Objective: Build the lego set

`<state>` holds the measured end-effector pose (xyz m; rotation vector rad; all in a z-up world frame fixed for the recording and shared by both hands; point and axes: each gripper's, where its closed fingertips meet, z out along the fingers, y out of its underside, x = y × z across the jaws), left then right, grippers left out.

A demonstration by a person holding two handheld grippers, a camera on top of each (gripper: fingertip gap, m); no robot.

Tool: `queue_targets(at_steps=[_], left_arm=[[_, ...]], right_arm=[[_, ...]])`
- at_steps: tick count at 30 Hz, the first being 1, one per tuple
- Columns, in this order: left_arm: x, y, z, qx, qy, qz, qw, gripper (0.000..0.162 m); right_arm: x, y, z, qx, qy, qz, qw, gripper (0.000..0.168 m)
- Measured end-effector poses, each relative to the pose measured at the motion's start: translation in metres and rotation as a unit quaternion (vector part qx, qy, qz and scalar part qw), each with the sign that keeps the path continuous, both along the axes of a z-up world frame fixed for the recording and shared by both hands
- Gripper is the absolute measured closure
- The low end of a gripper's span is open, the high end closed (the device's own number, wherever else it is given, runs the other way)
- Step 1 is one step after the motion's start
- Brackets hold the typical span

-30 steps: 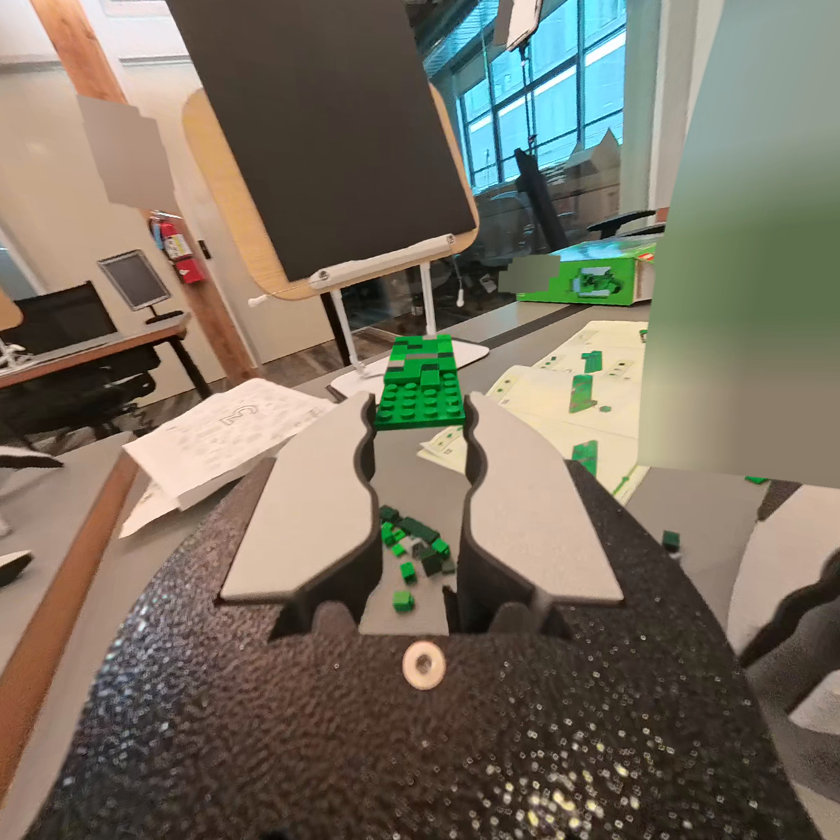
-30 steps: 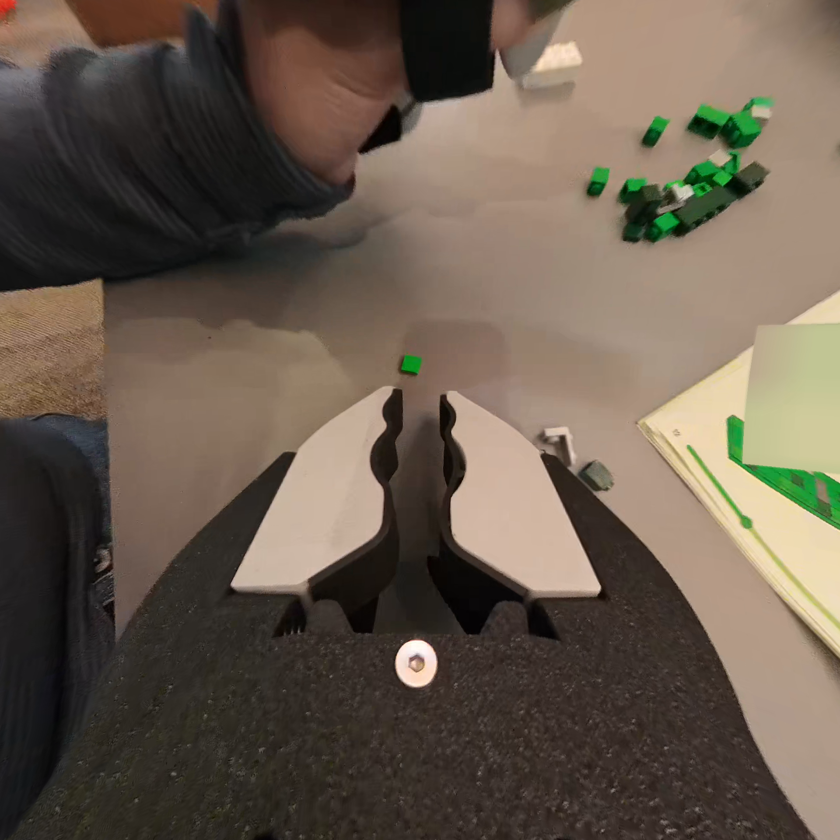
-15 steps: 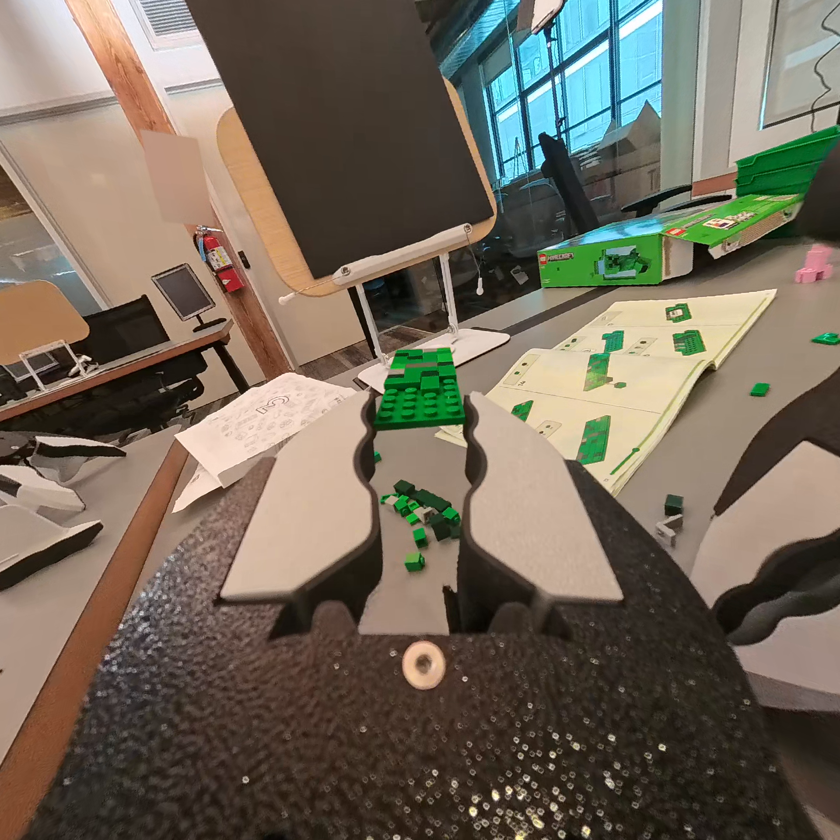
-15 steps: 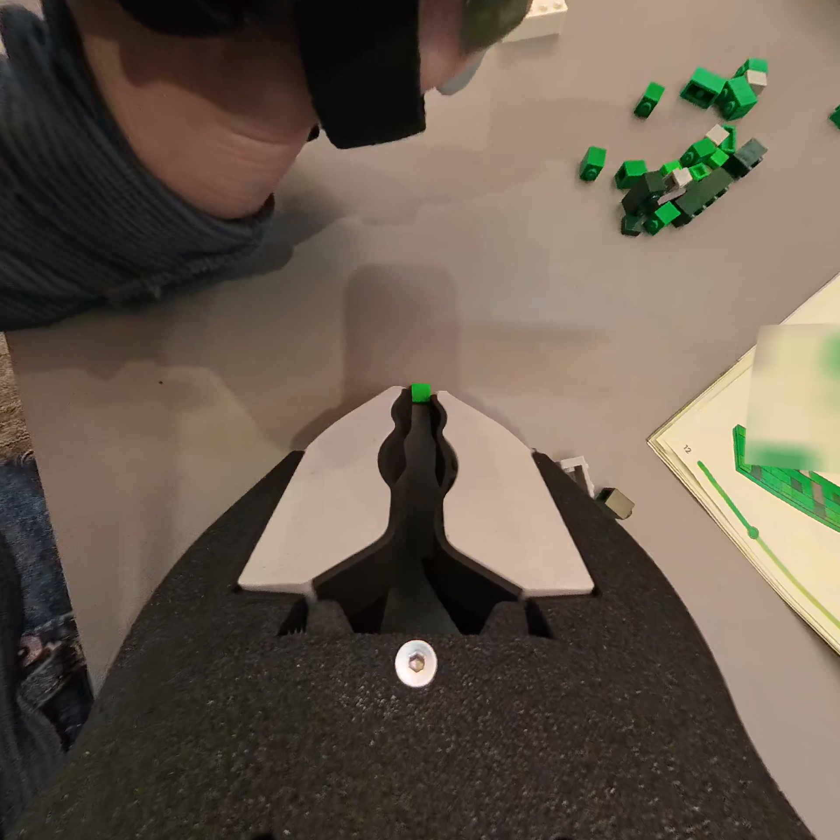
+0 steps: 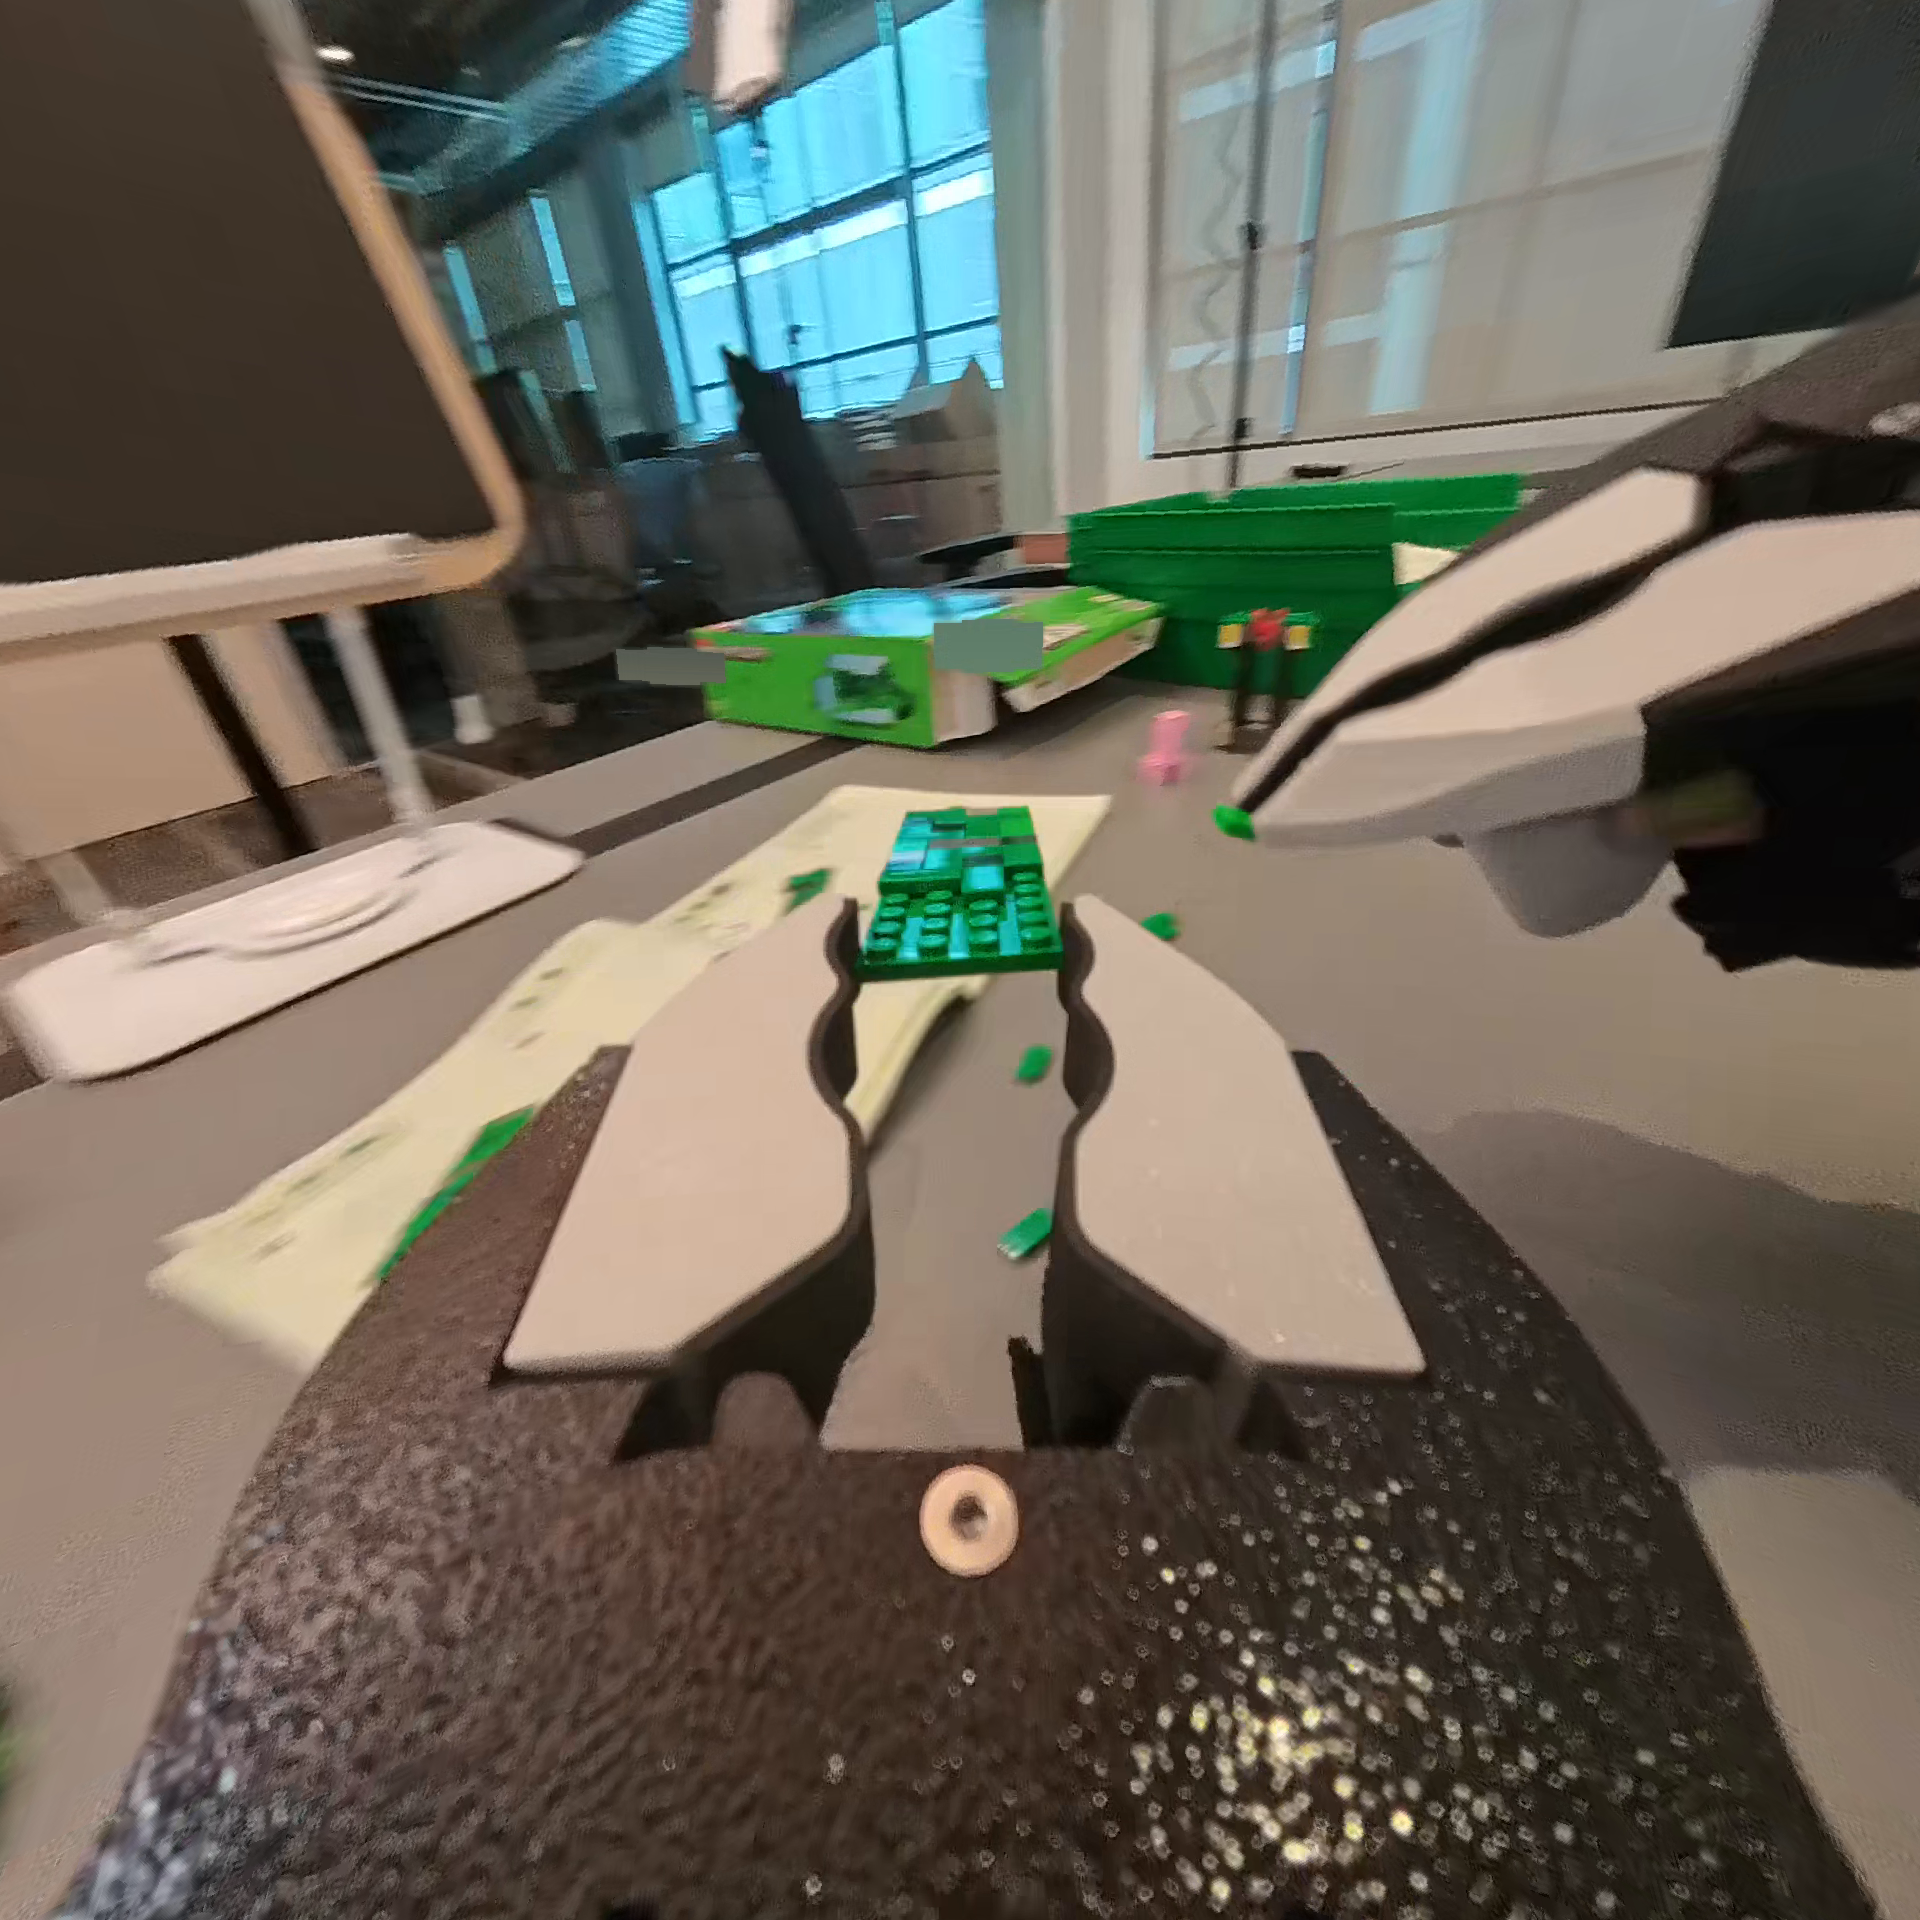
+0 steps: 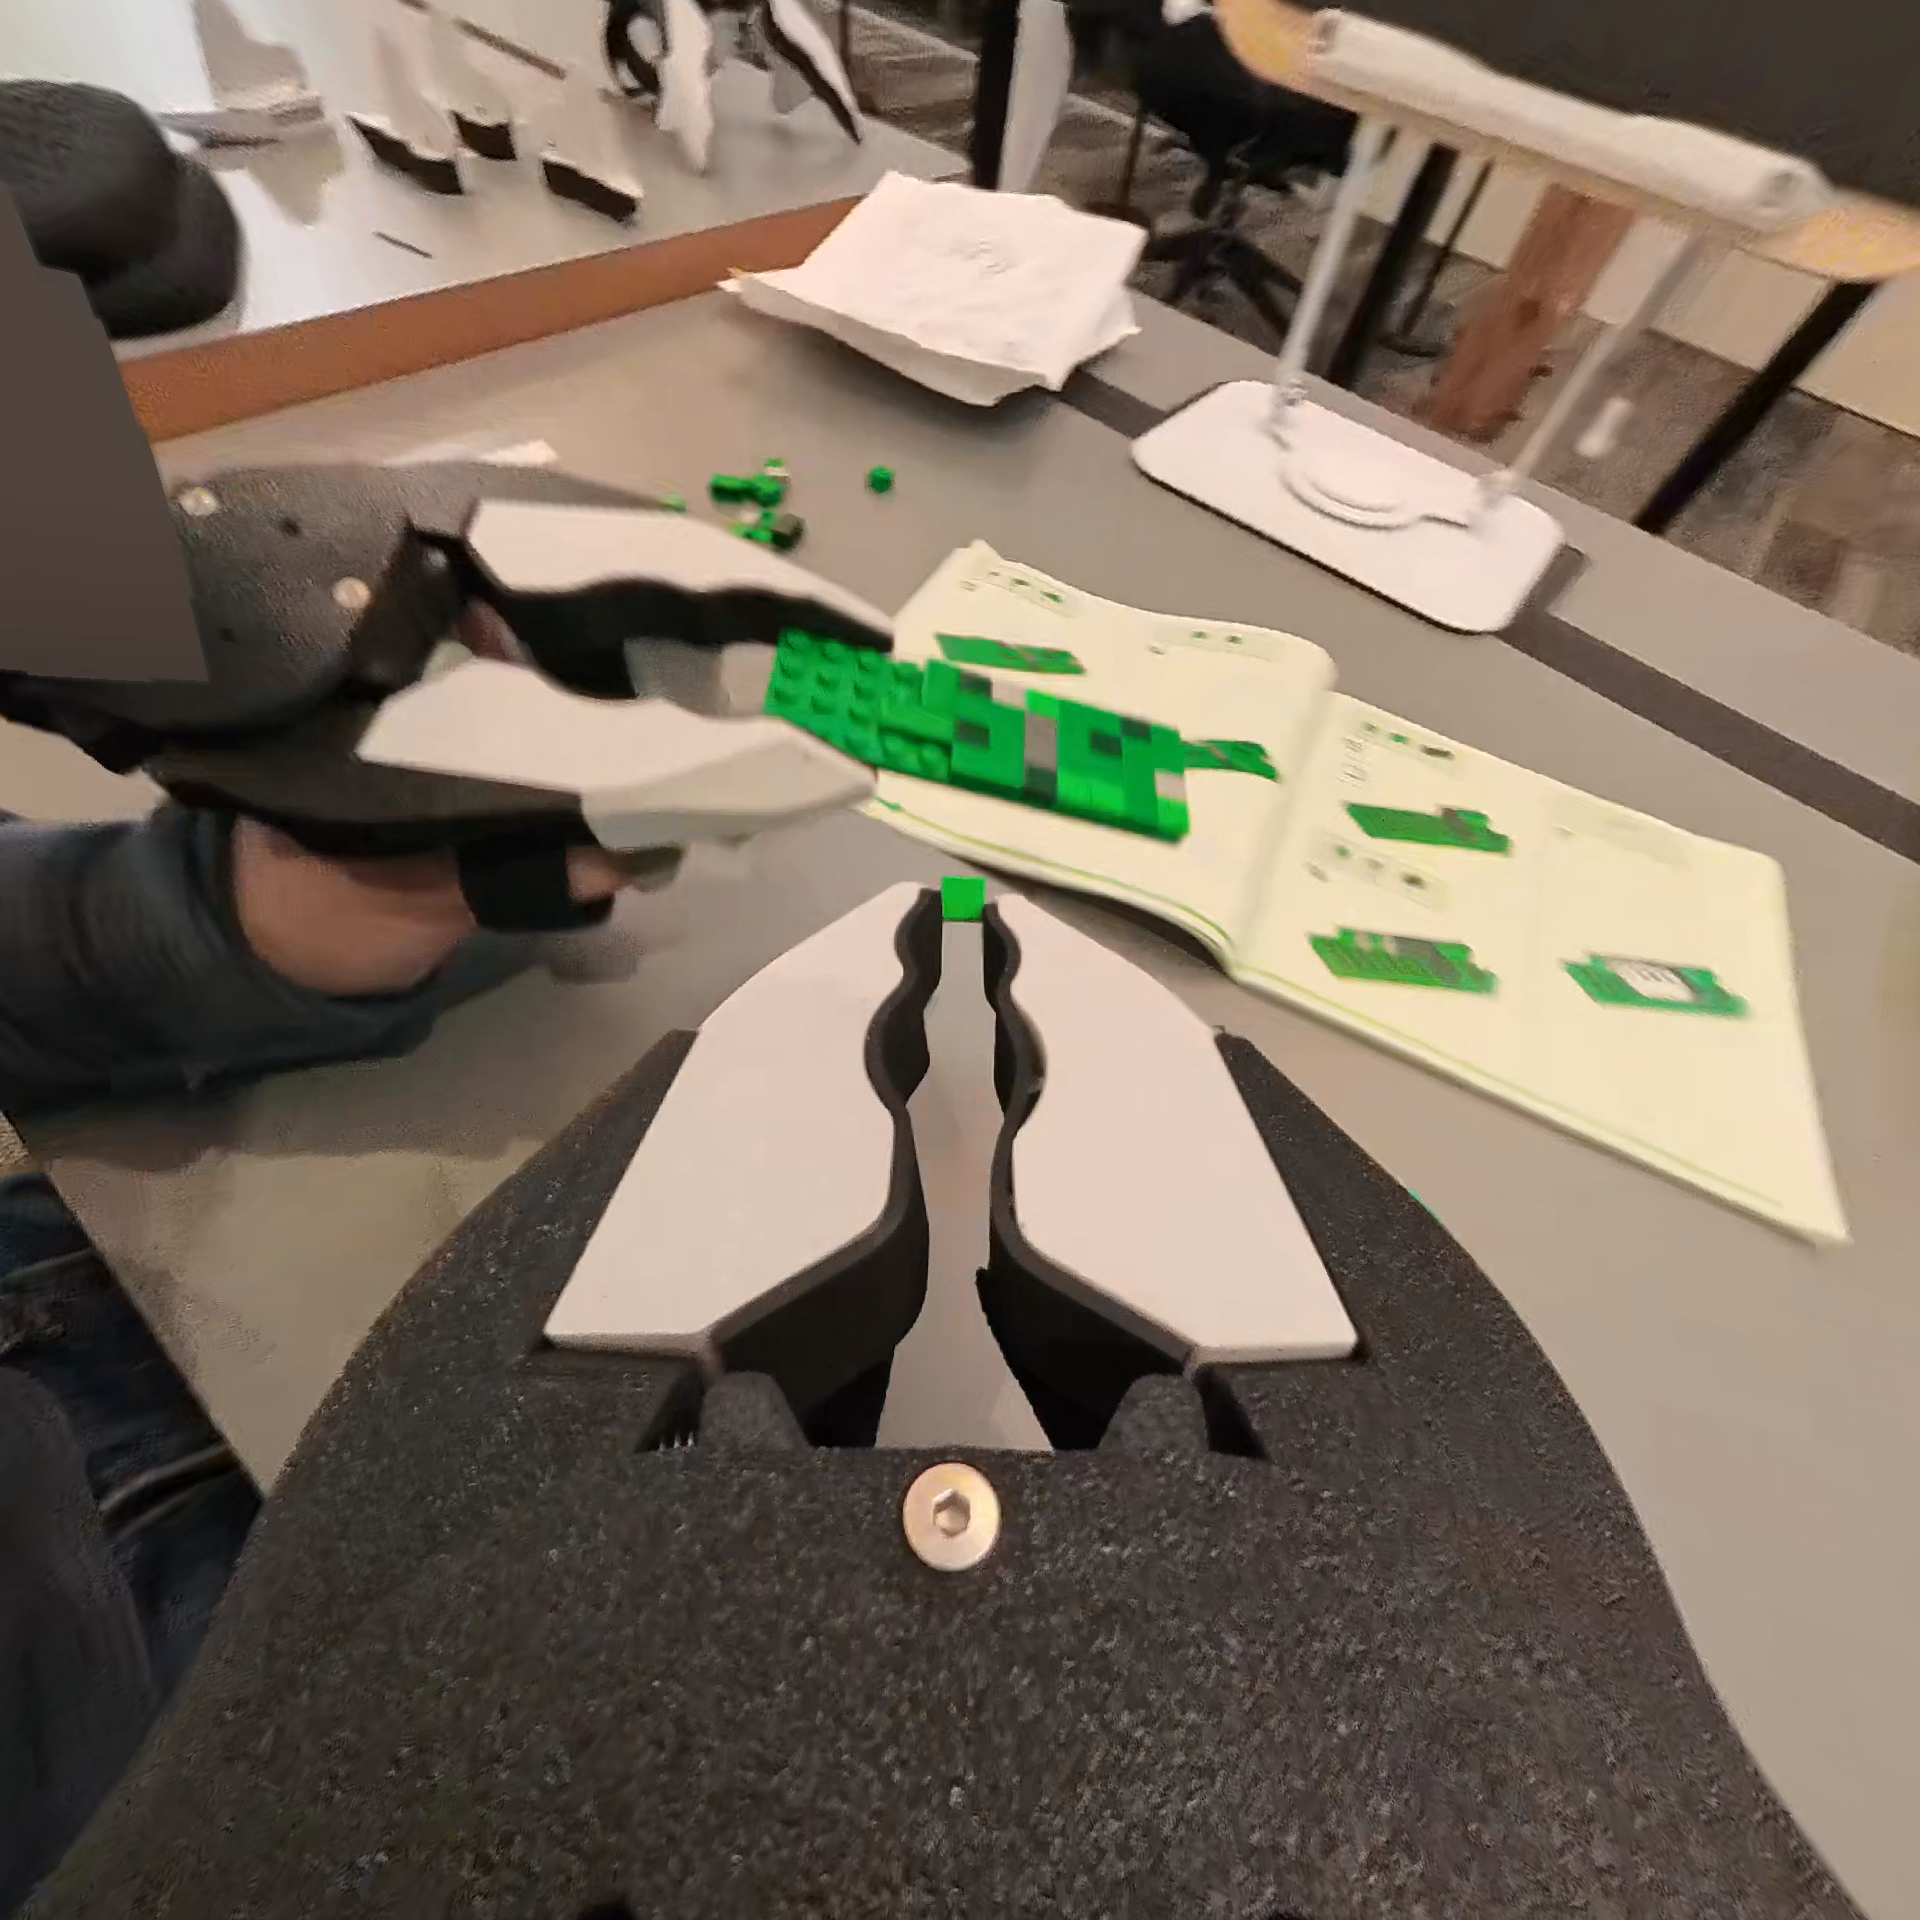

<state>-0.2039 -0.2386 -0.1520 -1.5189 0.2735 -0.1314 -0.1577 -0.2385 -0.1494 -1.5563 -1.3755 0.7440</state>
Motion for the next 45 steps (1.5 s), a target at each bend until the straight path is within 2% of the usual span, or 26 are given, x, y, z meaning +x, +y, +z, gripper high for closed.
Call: queue_targets(at_steps=[4, 8, 11, 18, 20, 22, 27, 36, 45], left_arm=[[0.072, 0.031, -0.022, -0.061, 0.025, -0.090, 0.994, 0.126], [0.112, 0.055, -0.046, -0.136, 0.055, -0.130, 0.981, 0.126], [0.127, 0.064, -0.067, -0.200, 0.089, -0.144, 0.965, 0.126], [0.129, 0.065, -0.098, -0.293, 0.142, -0.136, 0.936, 0.126], [0.130, 0.061, -0.105, -0.313, 0.149, -0.143, 0.927, 0.117], [0.129, 0.058, -0.106, -0.315, 0.154, -0.146, 0.925, 0.106], [0.113, 0.047, -0.105, -0.313, 0.150, -0.143, 0.927, 0.095], [0.097, 0.042, -0.093, -0.288, 0.114, -0.154, 0.938, 0.102], [0.099, 0.040, -0.096, -0.287, 0.139, -0.154, 0.935, 0.106]], right_arm=[[0.058, 0.032, 0.001, 0.017, -0.024, -0.062, 0.998, 0.161], [0.104, 0.055, -0.020, -0.004, -0.043, -0.107, 0.993, 0.161], [0.117, 0.061, -0.040, -0.040, -0.054, -0.114, 0.991, 0.161], [0.116, 0.065, -0.073, -0.066, -0.095, -0.113, 0.987, 0.162], [0.113, 0.064, -0.079, -0.063, -0.098, -0.116, 0.986, 0.162], [0.109, 0.063, -0.085, -0.060, -0.108, -0.121, 0.985, 0.162], [0.100, 0.057, -0.098, -0.059, -0.137, -0.140, 0.979, 0.161], [0.100, 0.064, -0.107, -0.072, -0.185, -0.212, 0.957, 0.161], [0.101, 0.066, -0.108, -0.070, -0.206, -0.236, 0.947, 0.161]])
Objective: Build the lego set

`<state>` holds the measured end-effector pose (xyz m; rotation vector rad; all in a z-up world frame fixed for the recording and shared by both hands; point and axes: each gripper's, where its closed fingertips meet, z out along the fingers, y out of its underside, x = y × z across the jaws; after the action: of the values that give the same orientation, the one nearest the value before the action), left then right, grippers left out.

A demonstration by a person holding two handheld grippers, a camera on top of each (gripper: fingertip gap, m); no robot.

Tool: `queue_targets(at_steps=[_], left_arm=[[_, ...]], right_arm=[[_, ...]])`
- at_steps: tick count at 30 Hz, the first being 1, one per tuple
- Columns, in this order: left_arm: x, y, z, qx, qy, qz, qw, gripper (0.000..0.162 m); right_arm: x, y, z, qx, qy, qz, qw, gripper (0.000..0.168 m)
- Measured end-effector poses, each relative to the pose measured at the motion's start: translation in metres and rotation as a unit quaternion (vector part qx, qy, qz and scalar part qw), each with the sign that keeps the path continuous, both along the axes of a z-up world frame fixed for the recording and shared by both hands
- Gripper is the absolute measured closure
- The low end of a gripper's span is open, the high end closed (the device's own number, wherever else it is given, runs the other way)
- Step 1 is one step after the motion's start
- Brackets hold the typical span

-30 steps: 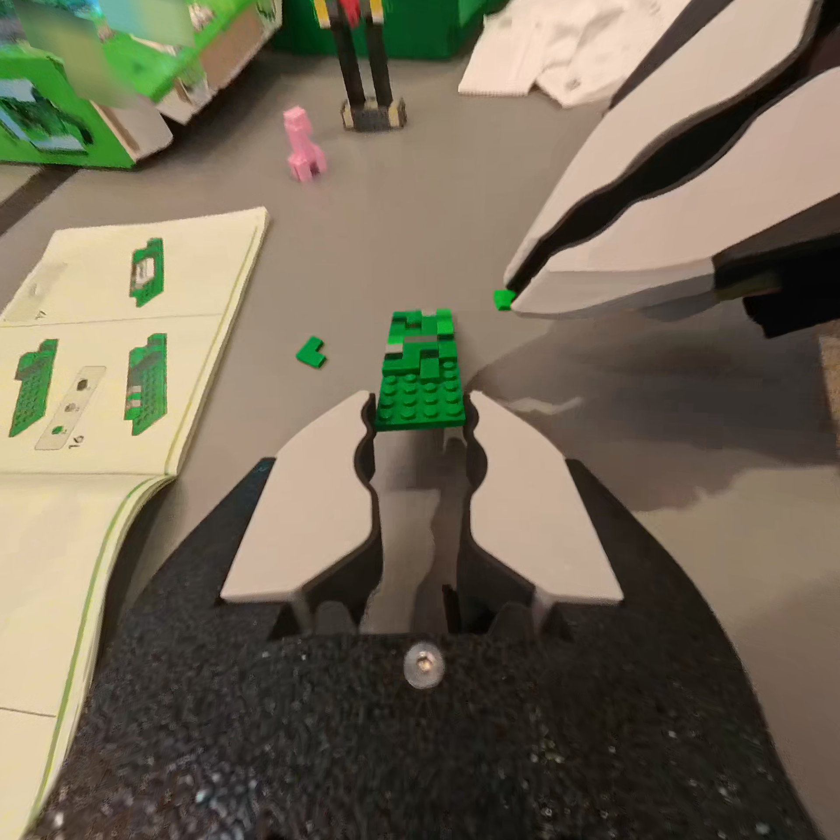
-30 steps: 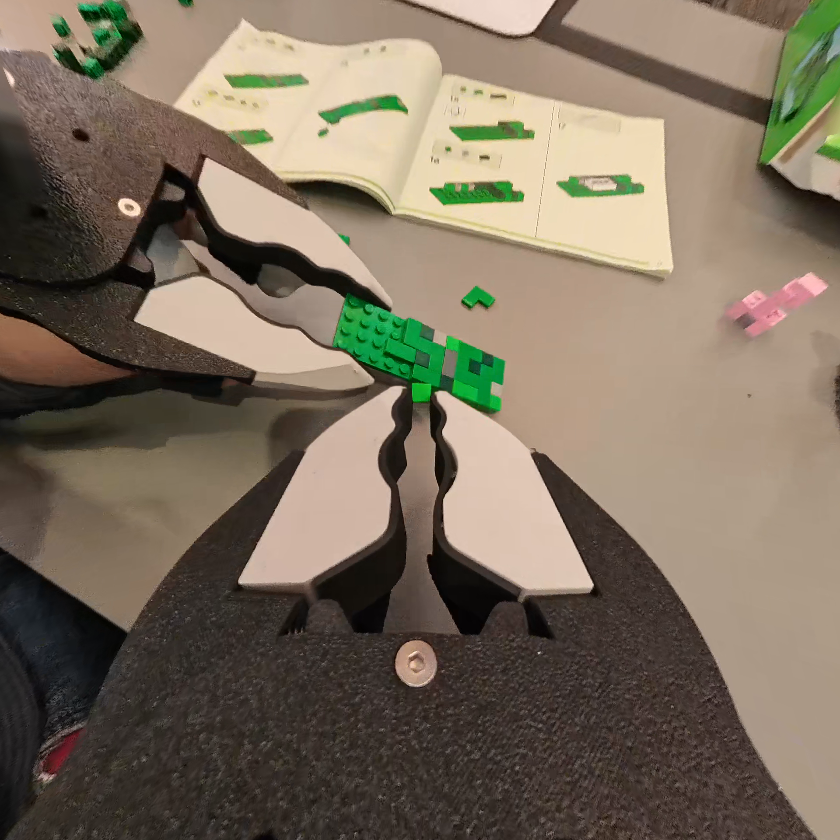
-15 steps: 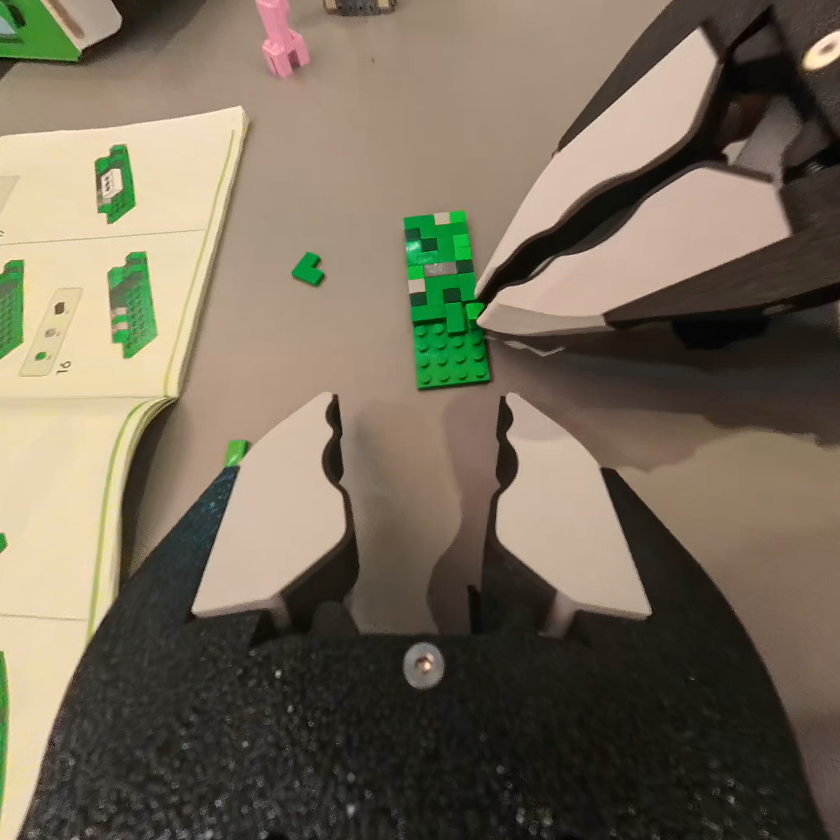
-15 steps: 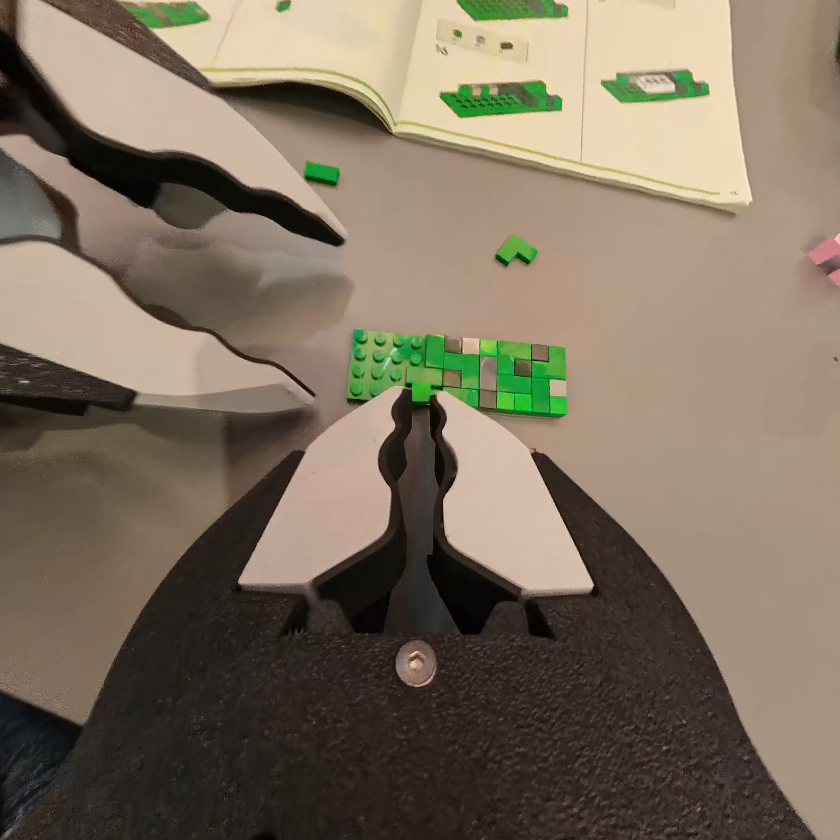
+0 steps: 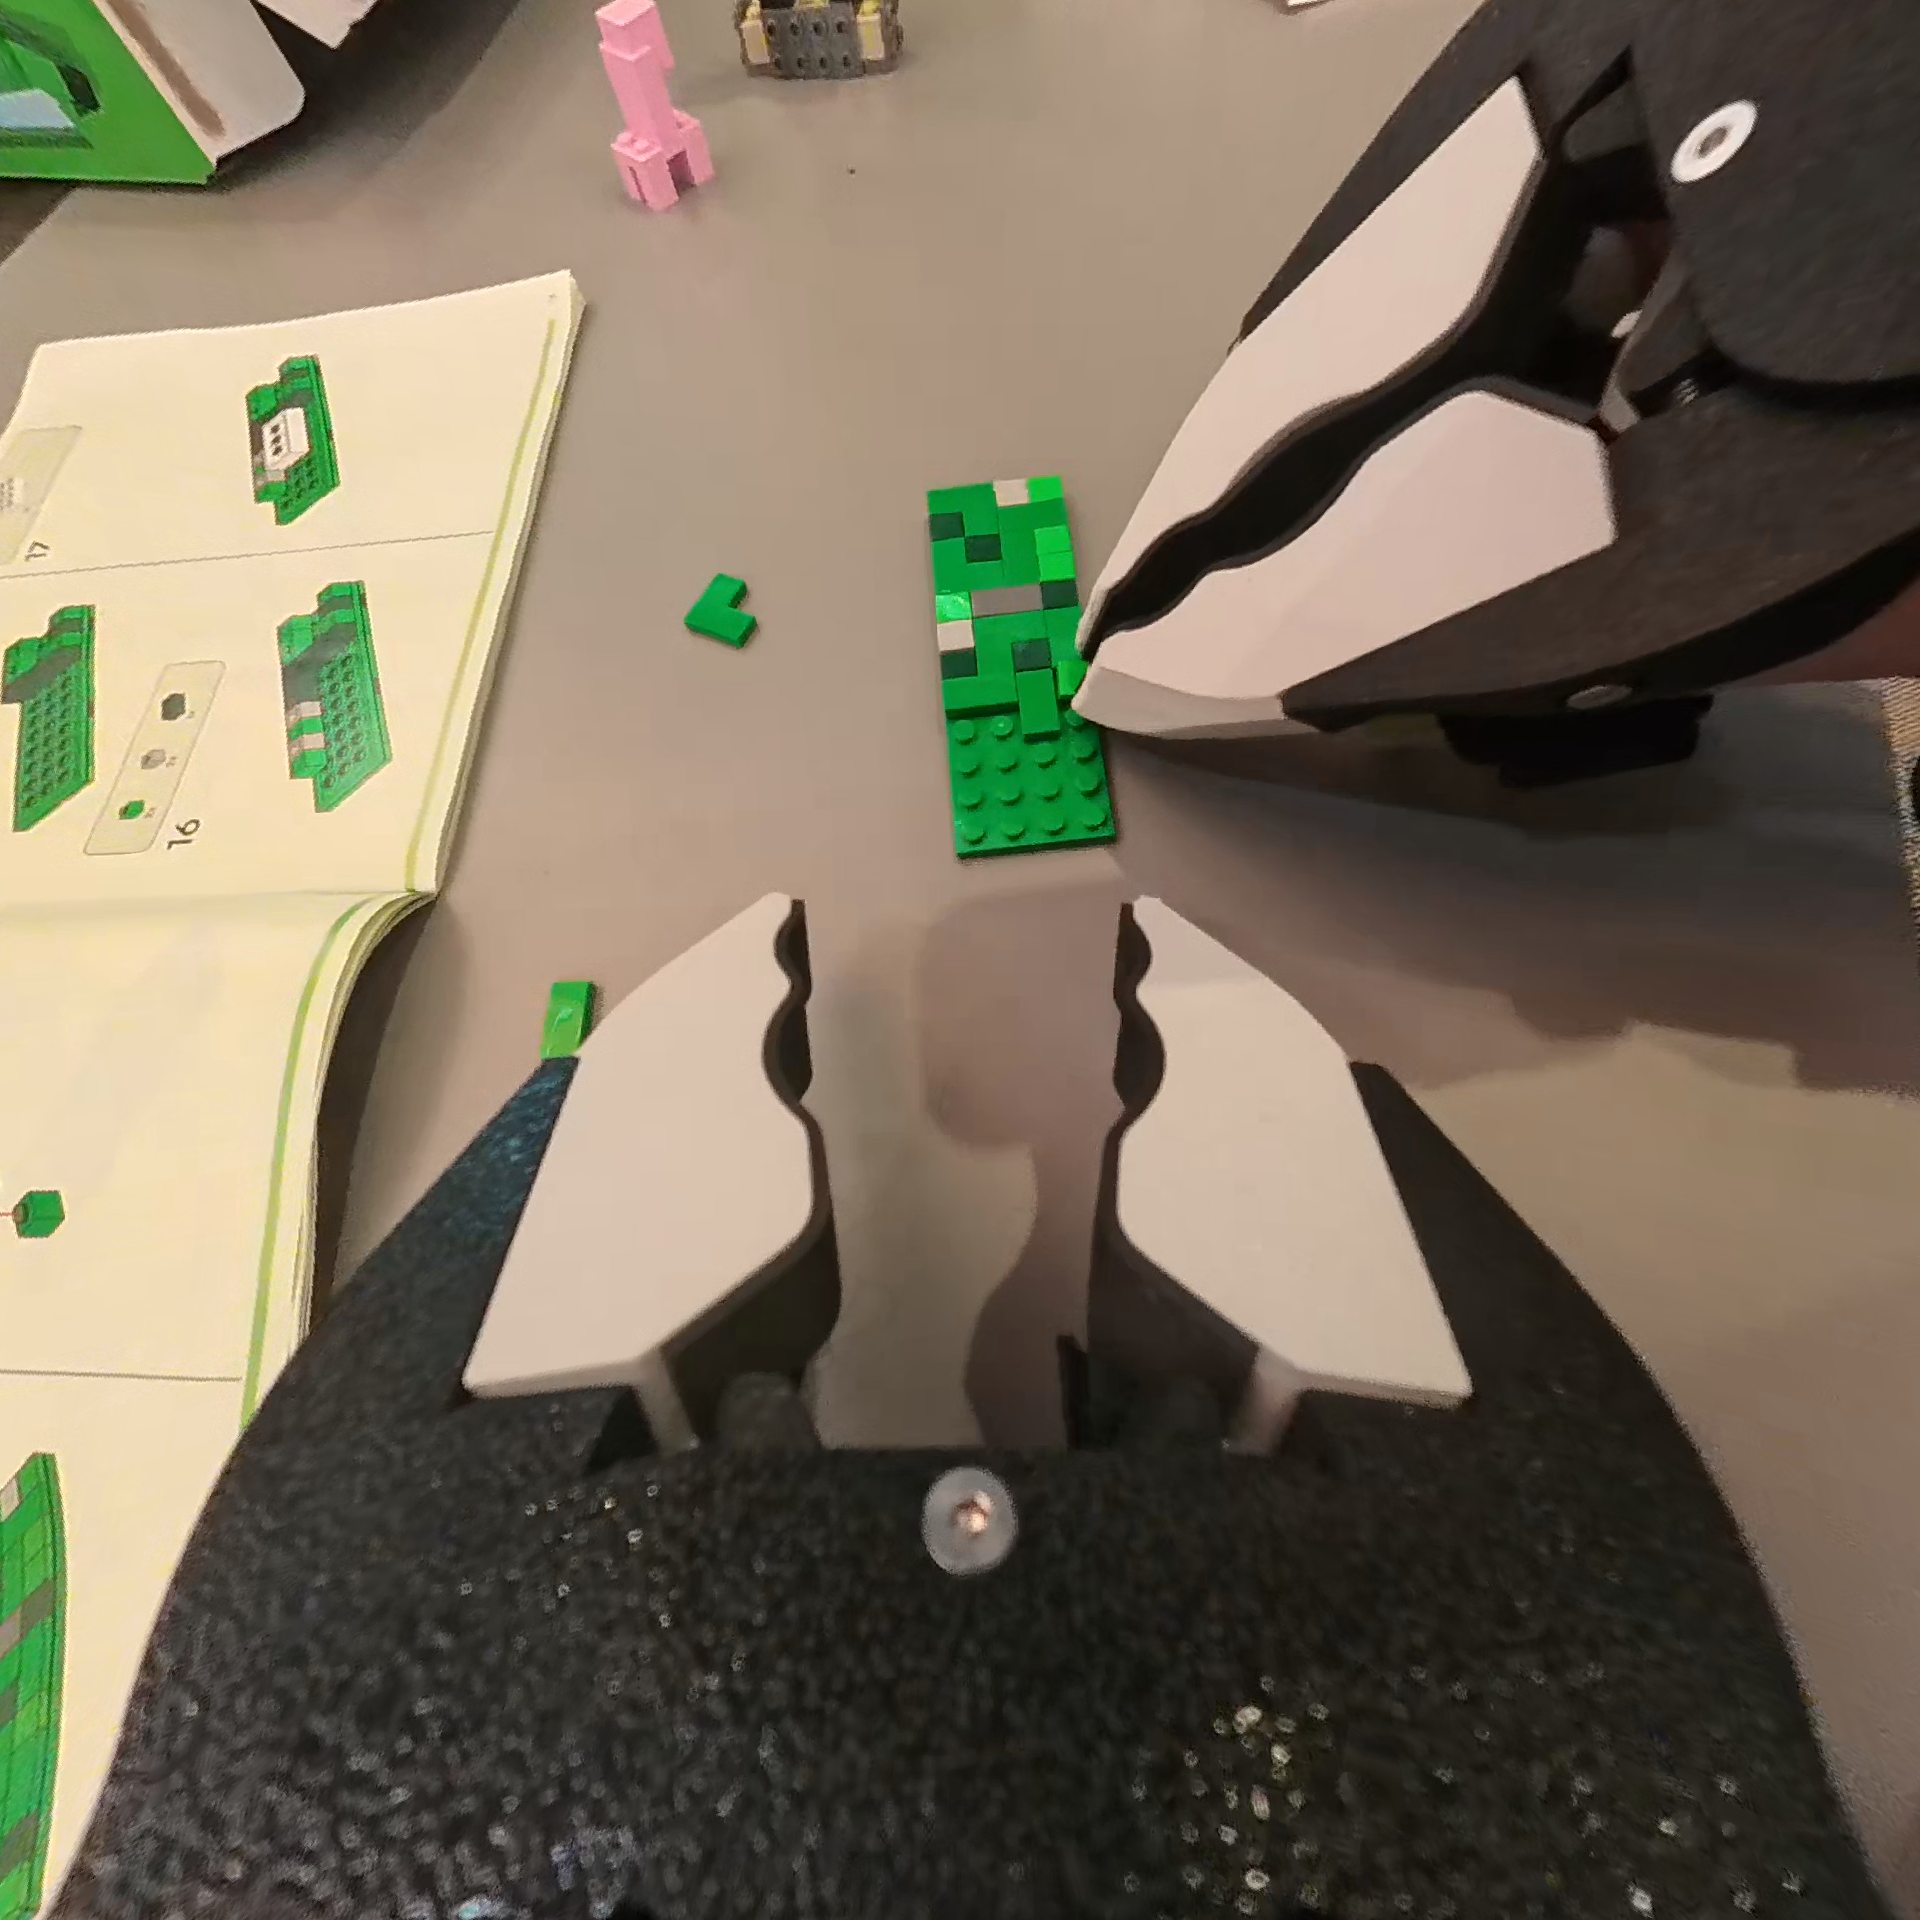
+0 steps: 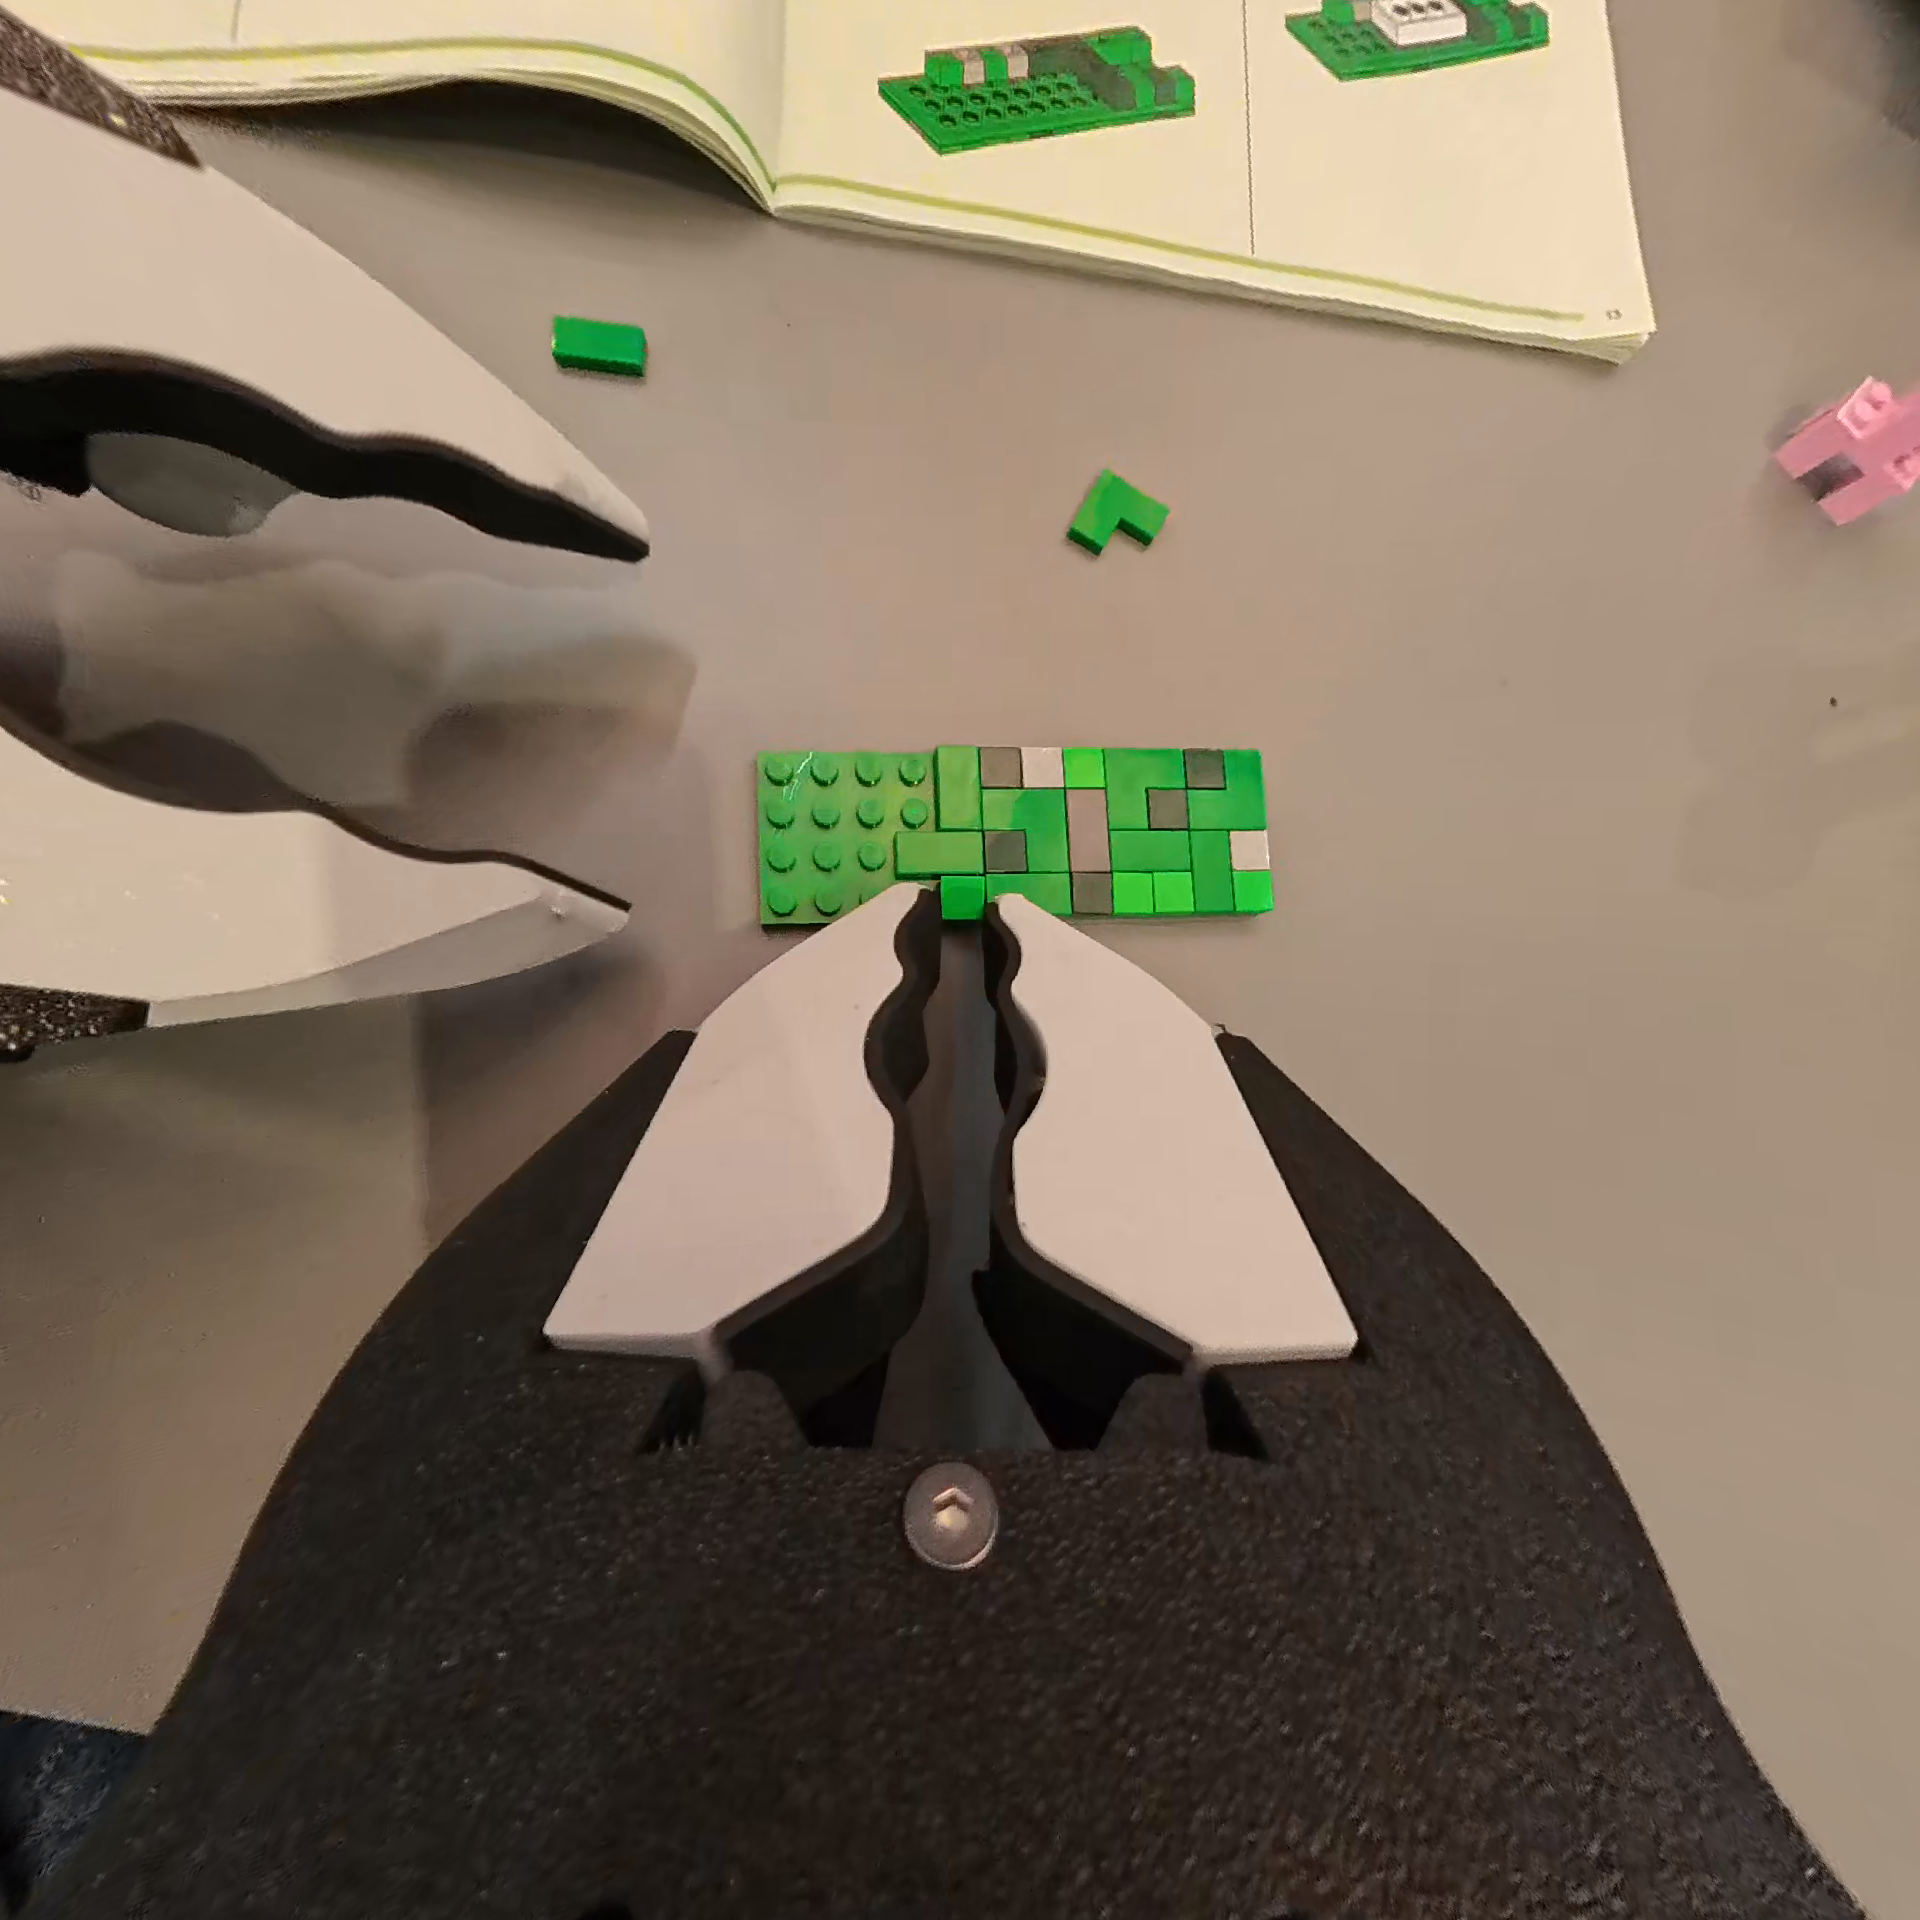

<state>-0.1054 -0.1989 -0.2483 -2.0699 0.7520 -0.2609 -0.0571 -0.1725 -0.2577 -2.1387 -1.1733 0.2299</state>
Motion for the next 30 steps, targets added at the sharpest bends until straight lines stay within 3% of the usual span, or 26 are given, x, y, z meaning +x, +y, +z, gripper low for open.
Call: queue_targets(at_steps=[16, 22, 30], left_arm=[[0.025, 0.011, -0.008, -0.009, 0.034, -0.041, 0.999, 0.091], [0.033, 0.021, -0.011, -0.041, 0.012, -0.052, 0.998, 0.099], [0.039, 0.025, -0.013, -0.065, -0.006, -0.050, 0.997, 0.124]], right_arm=[[0.011, 0.003, 0.012, 0.032, 0.021, 0.001, 0.999, 0.156], [0.025, 0.007, 0.026, 0.093, 0.049, 0.056, 0.993, 0.156], [0.028, 0.010, 0.031, 0.111, 0.091, 0.103, 0.984, 0.155]])
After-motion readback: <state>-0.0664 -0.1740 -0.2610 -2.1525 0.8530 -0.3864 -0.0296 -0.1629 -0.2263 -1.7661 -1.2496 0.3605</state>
